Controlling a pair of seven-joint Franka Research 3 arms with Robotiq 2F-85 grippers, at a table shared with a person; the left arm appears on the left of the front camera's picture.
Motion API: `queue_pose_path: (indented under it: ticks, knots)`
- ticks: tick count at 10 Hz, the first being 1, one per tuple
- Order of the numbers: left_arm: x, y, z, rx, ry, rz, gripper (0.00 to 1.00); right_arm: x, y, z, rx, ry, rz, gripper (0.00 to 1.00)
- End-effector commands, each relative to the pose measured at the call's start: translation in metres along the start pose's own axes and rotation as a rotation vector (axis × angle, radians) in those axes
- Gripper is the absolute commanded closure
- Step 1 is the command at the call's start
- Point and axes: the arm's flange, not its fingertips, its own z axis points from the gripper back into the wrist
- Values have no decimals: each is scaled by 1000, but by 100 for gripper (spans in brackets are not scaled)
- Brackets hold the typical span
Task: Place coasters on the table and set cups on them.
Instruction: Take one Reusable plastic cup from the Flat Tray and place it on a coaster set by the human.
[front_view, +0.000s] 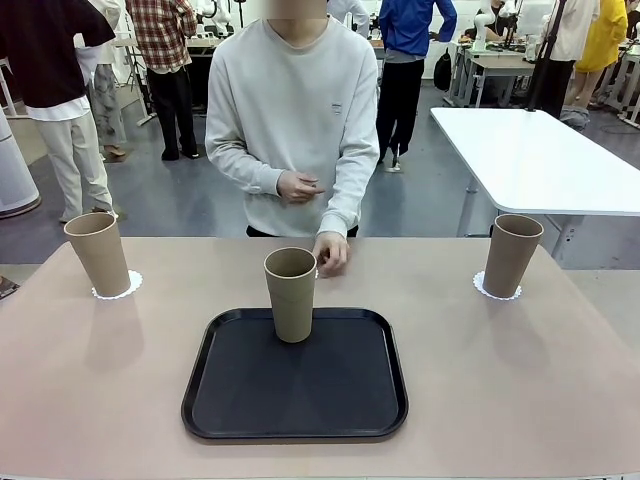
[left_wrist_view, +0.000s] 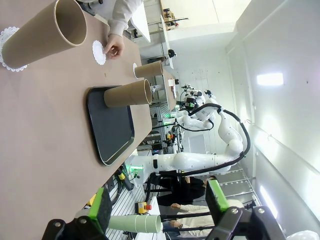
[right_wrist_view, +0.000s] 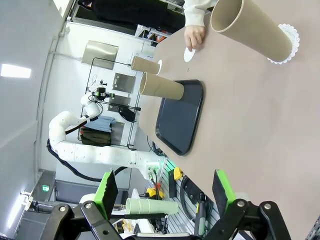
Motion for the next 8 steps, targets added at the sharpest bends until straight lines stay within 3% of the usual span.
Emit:
queue_pose_path:
  ticks: [1,8]
  knots:
    - [-1,-3,1,-6,-5,2,0,0,3,-1,-4,-13,-1,0]
    - [-1,-3,1,-6,-5,2,0,0,3,-1,-4,-13,-1,0]
